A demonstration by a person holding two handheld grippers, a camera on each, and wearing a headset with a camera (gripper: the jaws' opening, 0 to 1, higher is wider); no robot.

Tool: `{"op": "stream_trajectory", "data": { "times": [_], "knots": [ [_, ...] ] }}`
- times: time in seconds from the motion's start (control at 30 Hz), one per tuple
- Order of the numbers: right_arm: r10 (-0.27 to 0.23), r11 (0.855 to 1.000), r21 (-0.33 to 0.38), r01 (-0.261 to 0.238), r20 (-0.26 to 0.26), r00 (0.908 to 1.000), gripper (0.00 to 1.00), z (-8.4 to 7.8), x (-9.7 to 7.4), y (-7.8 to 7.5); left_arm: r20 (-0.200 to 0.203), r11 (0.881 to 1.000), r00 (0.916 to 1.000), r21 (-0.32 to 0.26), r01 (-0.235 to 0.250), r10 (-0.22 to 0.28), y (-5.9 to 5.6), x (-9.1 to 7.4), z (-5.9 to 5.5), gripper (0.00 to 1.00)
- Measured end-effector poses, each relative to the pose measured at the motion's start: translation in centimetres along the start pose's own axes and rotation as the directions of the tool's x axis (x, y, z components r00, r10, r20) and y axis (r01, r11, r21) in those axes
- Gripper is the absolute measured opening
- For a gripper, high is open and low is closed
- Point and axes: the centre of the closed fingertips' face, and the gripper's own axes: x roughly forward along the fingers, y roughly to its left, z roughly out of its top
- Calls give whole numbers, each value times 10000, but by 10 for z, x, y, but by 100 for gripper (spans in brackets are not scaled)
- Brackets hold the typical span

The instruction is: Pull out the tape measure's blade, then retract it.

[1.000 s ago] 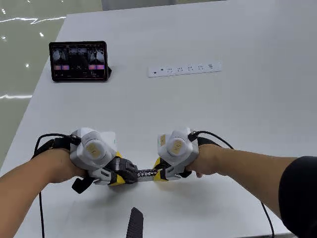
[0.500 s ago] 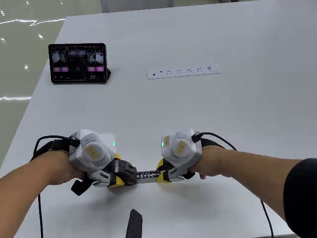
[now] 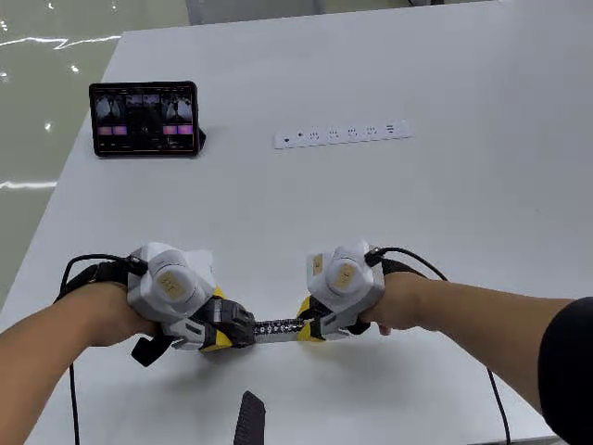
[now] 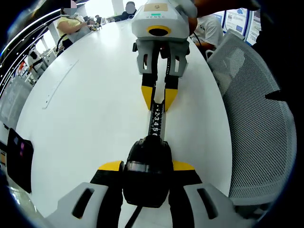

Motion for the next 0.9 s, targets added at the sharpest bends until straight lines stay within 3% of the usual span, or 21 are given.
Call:
{"op": "stream_trajectory", "data": {
  "times": [0.9],
  "knots": [
    [-37, 9999, 118, 38, -94, 9999, 9, -12, -12, -2, 27, 10000, 10000, -51, -49, 49, 1, 0, 1, 32]
  ]
}}
